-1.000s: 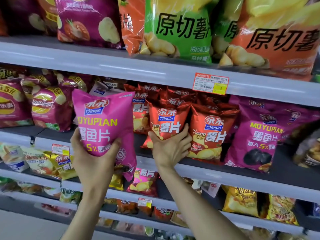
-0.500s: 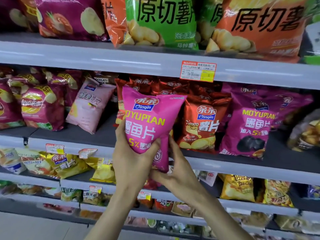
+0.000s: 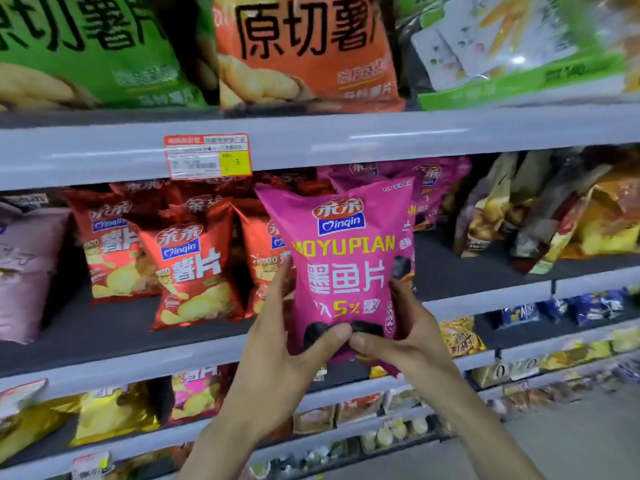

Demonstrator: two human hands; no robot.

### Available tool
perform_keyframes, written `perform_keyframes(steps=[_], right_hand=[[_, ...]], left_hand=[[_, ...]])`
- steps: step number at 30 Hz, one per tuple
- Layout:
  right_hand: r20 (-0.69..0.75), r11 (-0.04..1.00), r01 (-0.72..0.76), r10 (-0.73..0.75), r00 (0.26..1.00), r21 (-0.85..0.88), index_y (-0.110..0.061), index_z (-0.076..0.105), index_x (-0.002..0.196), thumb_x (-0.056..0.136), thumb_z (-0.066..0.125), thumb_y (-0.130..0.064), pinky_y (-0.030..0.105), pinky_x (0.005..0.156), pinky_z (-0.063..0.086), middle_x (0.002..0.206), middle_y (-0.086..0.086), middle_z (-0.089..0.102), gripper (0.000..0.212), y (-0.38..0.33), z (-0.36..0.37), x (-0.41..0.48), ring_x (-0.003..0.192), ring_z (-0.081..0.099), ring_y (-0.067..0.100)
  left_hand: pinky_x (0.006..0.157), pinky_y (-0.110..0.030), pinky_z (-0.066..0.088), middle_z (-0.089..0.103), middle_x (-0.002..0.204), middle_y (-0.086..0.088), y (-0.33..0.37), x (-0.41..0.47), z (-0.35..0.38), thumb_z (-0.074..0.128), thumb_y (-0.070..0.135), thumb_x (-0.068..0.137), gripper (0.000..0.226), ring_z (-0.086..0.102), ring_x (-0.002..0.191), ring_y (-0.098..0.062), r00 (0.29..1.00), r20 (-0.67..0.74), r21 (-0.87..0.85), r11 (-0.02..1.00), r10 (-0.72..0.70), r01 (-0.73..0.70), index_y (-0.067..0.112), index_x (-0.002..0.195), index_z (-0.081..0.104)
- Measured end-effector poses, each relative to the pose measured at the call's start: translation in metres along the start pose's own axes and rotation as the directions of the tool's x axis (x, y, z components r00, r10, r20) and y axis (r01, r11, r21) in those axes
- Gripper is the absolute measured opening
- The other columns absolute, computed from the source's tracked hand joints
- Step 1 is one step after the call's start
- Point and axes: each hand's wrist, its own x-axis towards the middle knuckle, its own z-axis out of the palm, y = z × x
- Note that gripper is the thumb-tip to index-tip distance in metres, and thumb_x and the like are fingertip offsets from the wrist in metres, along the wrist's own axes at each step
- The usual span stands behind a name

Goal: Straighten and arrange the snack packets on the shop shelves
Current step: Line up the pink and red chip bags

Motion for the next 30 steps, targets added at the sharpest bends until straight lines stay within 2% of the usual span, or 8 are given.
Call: perform_keyframes(steps=[7, 12, 16, 19, 22, 24, 27, 30], right_hand=[[-0.057, 0.999, 0.005, -0.008, 0.998, -0.047, -0.016, 0.053, 0.143, 0.076, 0.081, -0.011, 0.034, 0.085, 0.061, 0.125, 0.006, 0.074, 0.073, 0.014, -0.113, 0.004, 0.115, 0.072, 0.026], [-0.016, 0.997, -0.004, 0.003, 1.0, -0.083, -0.025, 0.053, 0.143, 0.076, 0.081, -0.02, 0.032, 0.088, 0.061, 0.125, -0.003, 0.075, 0.073, 0.011, -0.194, 0.028, 0.115, 0.072, 0.018], [0.031, 0.996, 0.038, -0.035, 0.999, -0.086, -0.027, 0.05, 0.146, 0.078, 0.084, -0.021, 0.02, 0.083, 0.058, 0.125, -0.013, 0.073, 0.076, 0.007, -0.247, 0.06, 0.116, 0.069, 0.007], [0.083, 0.996, 0.056, -0.05, 0.995, -0.063, -0.035, 0.04, 0.155, 0.088, 0.082, -0.025, 0.029, 0.093, 0.06, 0.136, -0.015, 0.067, 0.08, 0.013, -0.272, 0.085, 0.127, 0.063, 0.005], [0.082, 0.991, 0.064, -0.055, 0.995, -0.116, -0.047, 0.034, 0.157, 0.087, 0.082, -0.049, 0.049, 0.11, 0.05, 0.15, -0.007, 0.054, 0.086, 0.03, -0.283, 0.111, 0.141, 0.051, 0.013], [0.115, 0.988, 0.072, -0.057, 0.992, -0.133, -0.049, 0.034, 0.156, 0.084, 0.08, -0.057, 0.052, 0.115, 0.045, 0.153, -0.007, 0.05, 0.086, 0.042, -0.286, 0.125, 0.144, 0.046, 0.014], [0.165, 0.984, 0.075, -0.048, 0.985, -0.161, -0.058, 0.034, 0.152, 0.082, 0.078, -0.058, 0.048, 0.116, 0.043, 0.151, -0.017, 0.048, 0.083, 0.06, -0.282, 0.137, 0.143, 0.044, 0.006], [0.234, 0.969, 0.094, -0.039, 0.972, -0.229, -0.066, 0.032, 0.146, 0.09, 0.078, -0.046, 0.027, 0.108, 0.044, 0.14, -0.032, 0.049, 0.075, 0.071, -0.28, 0.145, 0.132, 0.045, -0.012]], left_hand=[[0.111, -0.038, 0.052, 0.05, 0.149, 0.035, 0.015, 0.033, 0.095, 0.09, 0.051, 0.076, 0.106, 0.053, 0.136, 0.006, 0.99, 0.139, -0.007, 1.0, 0.004, -0.003, 0.058, 0.159, 0.024], [0.117, -0.04, 0.046, 0.046, 0.156, 0.032, 0.021, 0.068, 0.175, 0.086, 0.045, 0.085, 0.103, 0.048, 0.142, 0.005, 0.991, 0.136, -0.01, 1.0, 0.002, 0.0, 0.048, 0.164, 0.02], [0.117, -0.038, 0.047, 0.047, 0.156, 0.031, 0.024, 0.098, 0.228, 0.082, 0.043, 0.089, 0.099, 0.048, 0.143, 0.004, 0.995, 0.094, 0.012, 1.0, -0.027, 0.026, 0.048, 0.164, 0.018], [0.116, -0.023, 0.043, 0.042, 0.154, 0.039, 0.028, 0.118, 0.253, 0.078, 0.039, 0.095, 0.095, 0.043, 0.142, 0.012, 0.998, 0.057, 0.09, 0.996, -0.027, 0.022, 0.049, 0.164, 0.014], [0.113, -0.014, 0.041, 0.042, 0.155, 0.037, 0.025, 0.132, 0.267, 0.074, 0.034, 0.098, 0.093, 0.04, 0.143, 0.013, 0.999, 0.012, 0.171, 0.985, -0.038, 0.036, 0.047, 0.166, 0.013], [0.115, -0.024, 0.044, 0.047, 0.157, 0.028, 0.018, 0.137, 0.275, 0.073, 0.03, 0.1, 0.091, 0.044, 0.144, 0.007, 0.997, -0.039, 0.197, 0.978, -0.065, 0.071, 0.045, 0.167, 0.013], [0.117, -0.041, 0.047, 0.052, 0.155, 0.021, 0.006, 0.133, 0.281, 0.072, 0.025, 0.101, 0.088, 0.048, 0.143, 0.001, 0.982, -0.155, 0.198, 0.97, -0.109, 0.139, 0.045, 0.166, 0.017], [0.117, -0.042, 0.047, 0.053, 0.153, 0.024, 0.001, 0.127, 0.287, 0.07, 0.035, 0.101, 0.084, 0.047, 0.143, 0.004, 0.966, -0.208, 0.224, 0.954, -0.154, 0.2, 0.044, 0.166, 0.018]])
